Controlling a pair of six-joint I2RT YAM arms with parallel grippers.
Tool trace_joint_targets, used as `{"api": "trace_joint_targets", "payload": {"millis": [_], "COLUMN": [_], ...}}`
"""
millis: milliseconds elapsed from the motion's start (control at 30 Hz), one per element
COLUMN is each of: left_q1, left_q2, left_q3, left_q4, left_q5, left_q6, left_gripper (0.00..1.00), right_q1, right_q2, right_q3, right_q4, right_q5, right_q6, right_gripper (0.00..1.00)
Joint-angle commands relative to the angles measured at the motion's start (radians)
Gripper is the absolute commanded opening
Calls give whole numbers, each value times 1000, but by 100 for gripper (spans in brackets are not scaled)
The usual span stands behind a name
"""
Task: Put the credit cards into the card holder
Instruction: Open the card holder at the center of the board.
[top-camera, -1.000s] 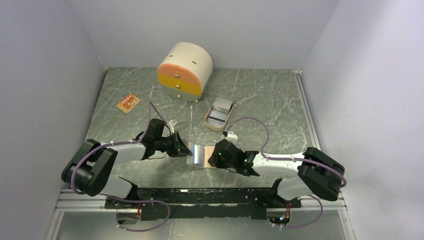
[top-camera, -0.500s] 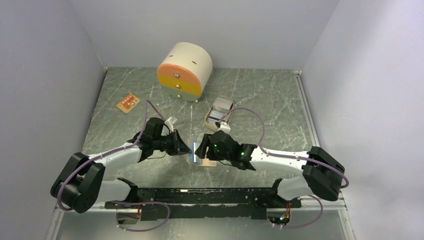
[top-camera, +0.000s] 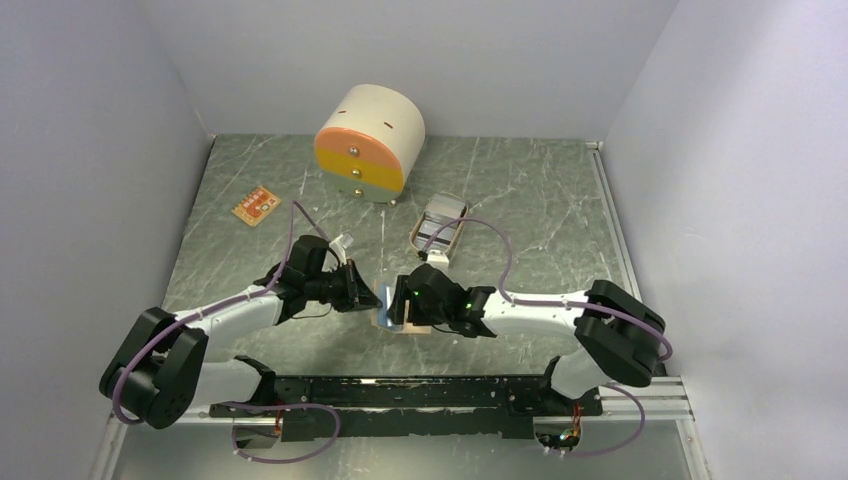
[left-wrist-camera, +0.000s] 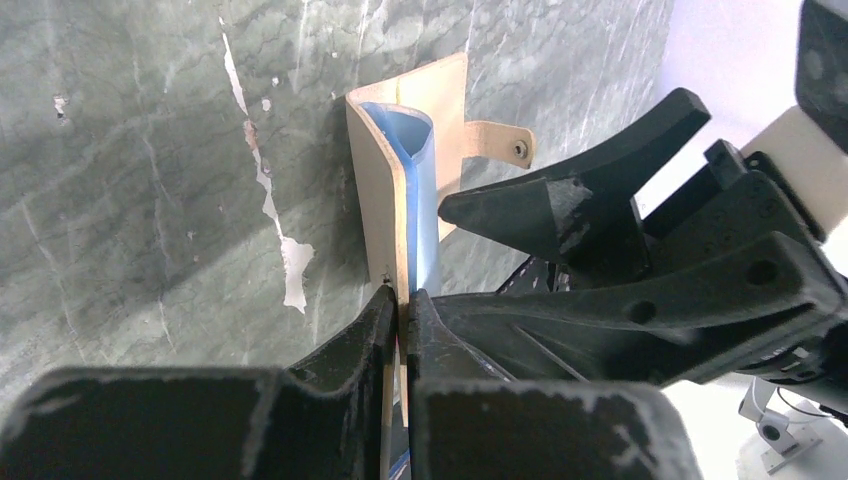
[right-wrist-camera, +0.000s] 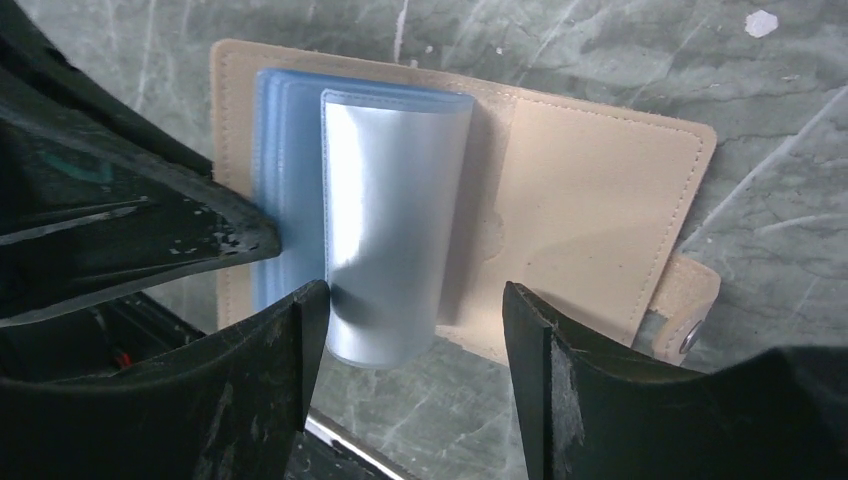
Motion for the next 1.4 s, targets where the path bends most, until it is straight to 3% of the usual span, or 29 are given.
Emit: {"api": "trace_joint_targets", "payload": {"millis": [0,367,533,667,800,1100,1267,1367], "left_q1": [-7,-7,-7,-8,-7,-7,-7,-7], "left_q2": [-18,15,57,91,95,92,116,145], "left_q3": [6,31,57,80,78,93,98,114], "left_q4": [36,-15,-62,-77,-56,-83,-75,-90], "left_q5": [27,14,25,27,67,54,41,30], "left_q6": [4,54,95,103,81,88,96,107], "left_gripper": [9,9,9,15,17,34,35,31], "right_q1": [1,-1,-16,-17,-17,-14,-15,-15], "right_q2": [32,-27,-62,-63,-67,-116,-138,-135], "right_q3": [7,0,-17,-1,-31,-92,-111,-105], "right_q4": [-13,-222,-265,-344,-326,-269,-271,-285], "right_q5": [25,192,160,236,226,196,211,224], "right_q6": [-12,7,15,29,48,72,63,59], "right_gripper": [67,67,66,66,65,64,65,64]}}
